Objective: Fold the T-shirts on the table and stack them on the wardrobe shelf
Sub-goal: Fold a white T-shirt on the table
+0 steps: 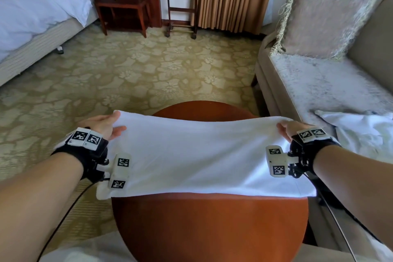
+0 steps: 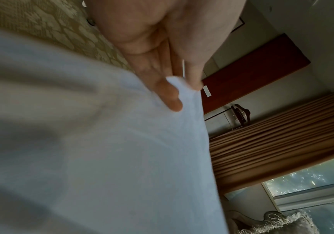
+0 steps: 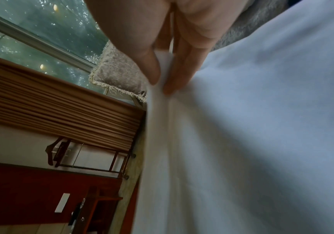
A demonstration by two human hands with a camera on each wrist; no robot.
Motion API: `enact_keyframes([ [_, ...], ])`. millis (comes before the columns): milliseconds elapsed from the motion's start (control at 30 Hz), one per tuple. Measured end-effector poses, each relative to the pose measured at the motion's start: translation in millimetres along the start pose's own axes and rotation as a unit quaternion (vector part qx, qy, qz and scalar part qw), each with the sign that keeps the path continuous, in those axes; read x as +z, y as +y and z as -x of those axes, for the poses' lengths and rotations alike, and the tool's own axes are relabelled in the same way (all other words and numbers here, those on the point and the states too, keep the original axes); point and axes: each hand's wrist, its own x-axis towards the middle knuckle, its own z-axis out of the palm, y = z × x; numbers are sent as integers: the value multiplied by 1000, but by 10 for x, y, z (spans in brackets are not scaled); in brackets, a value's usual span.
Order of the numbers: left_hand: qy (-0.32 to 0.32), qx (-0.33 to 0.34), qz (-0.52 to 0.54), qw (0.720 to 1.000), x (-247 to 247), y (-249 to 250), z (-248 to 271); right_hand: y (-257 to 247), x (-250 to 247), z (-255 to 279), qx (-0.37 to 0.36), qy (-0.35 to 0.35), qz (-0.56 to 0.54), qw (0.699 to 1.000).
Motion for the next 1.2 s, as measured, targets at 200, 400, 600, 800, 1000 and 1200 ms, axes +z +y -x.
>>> enact_keyframes([
  [200, 22, 51, 23, 998, 203, 96, 289, -32, 174, 351, -18, 53, 71, 996],
  [400, -151, 195, -303, 920, 369, -52, 581, -47, 324, 827, -87, -42, 400, 912],
  [600, -227, 169, -657, 699, 463, -221, 660, 430, 556, 1236, -74, -110, 613, 779],
  [800, -229, 123, -698, 667, 324, -153, 691, 529, 639, 1239, -148, -84, 656, 735],
  [1000, -185, 123, -677, 702, 295, 20, 740, 316, 731, 1143, -193, 26, 649, 735],
  [1200, -181, 135, -677, 701, 87, 21, 873, 337, 963, 1556, -179, -15, 586, 790],
])
